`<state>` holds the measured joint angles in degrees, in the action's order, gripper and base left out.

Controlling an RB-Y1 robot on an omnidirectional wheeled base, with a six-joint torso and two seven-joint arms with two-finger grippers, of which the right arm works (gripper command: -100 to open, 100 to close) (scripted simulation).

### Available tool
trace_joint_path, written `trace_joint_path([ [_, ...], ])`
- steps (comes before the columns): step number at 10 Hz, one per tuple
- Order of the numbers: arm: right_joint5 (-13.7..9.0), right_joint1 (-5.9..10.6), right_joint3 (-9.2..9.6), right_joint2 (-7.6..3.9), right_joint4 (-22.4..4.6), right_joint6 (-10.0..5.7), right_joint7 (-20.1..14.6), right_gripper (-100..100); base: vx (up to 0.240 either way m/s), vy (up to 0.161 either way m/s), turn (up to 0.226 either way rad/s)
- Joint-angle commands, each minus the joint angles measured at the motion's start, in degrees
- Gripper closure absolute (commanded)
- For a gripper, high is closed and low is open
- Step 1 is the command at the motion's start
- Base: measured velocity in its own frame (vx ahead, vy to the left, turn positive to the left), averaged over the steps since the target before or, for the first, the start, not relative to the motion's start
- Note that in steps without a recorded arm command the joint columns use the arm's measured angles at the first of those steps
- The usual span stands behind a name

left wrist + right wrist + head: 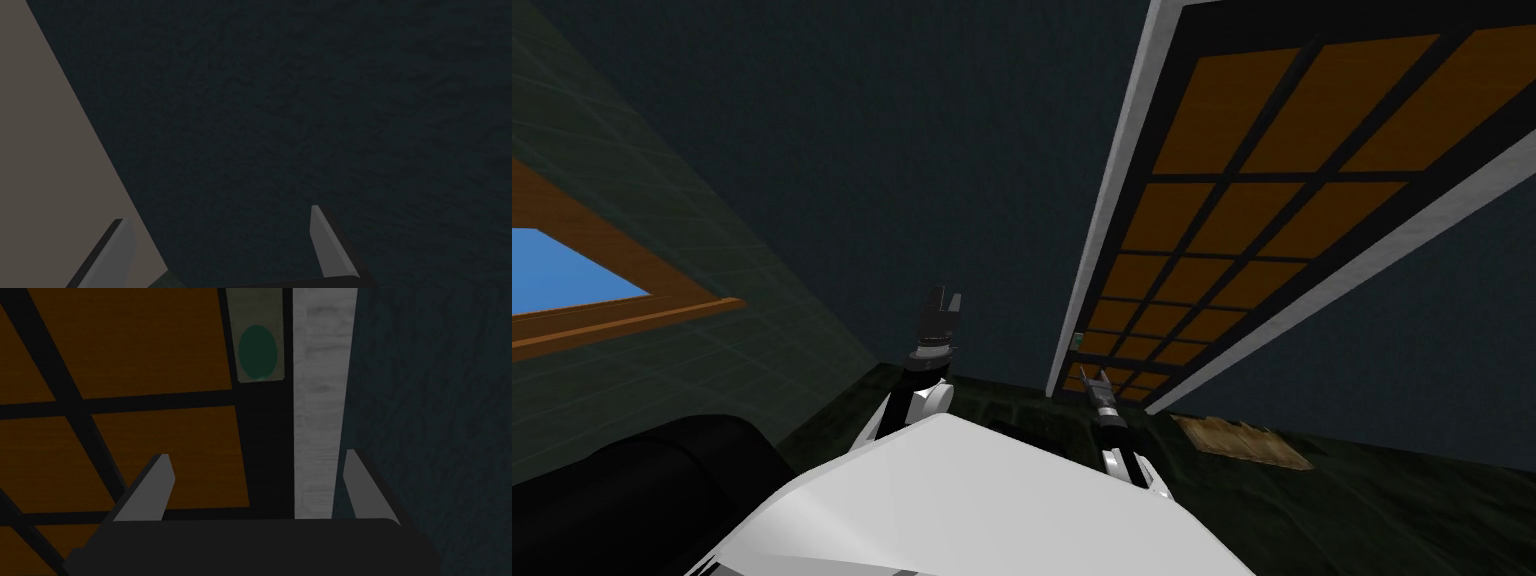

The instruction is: Pull the door open

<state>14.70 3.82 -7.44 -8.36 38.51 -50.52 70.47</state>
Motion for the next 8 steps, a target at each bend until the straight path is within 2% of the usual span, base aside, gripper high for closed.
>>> trace_joint_path([
  [1,0.21,0.62,-0.16,-0.14,-1.86,-0.60,1.17,-100,0.077,-0.010,0.026],
  [2,0.31,0.86,-0.22,-0.16,-2.57,-0.79,1.65,-100,0.069,-0.017,0.015],
  [3,0.25,0.66,-0.16,-0.18,-1.96,-0.54,1.21,-100,0.030,-0.009,0.004],
  [5,2.97,0.62,1.63,2.25,-1.34,-0.06,2.20,-100,0.084,-0.059,-0.081],
  [6,2.97,0.62,1.63,2.25,-1.34,-0.06,2.20,-100,0.097,-0.073,-0.028],
  [8,5.28,0.54,3.17,4.54,-0.73,0.42,2.94,-100,0.126,-0.077,-0.164],
])
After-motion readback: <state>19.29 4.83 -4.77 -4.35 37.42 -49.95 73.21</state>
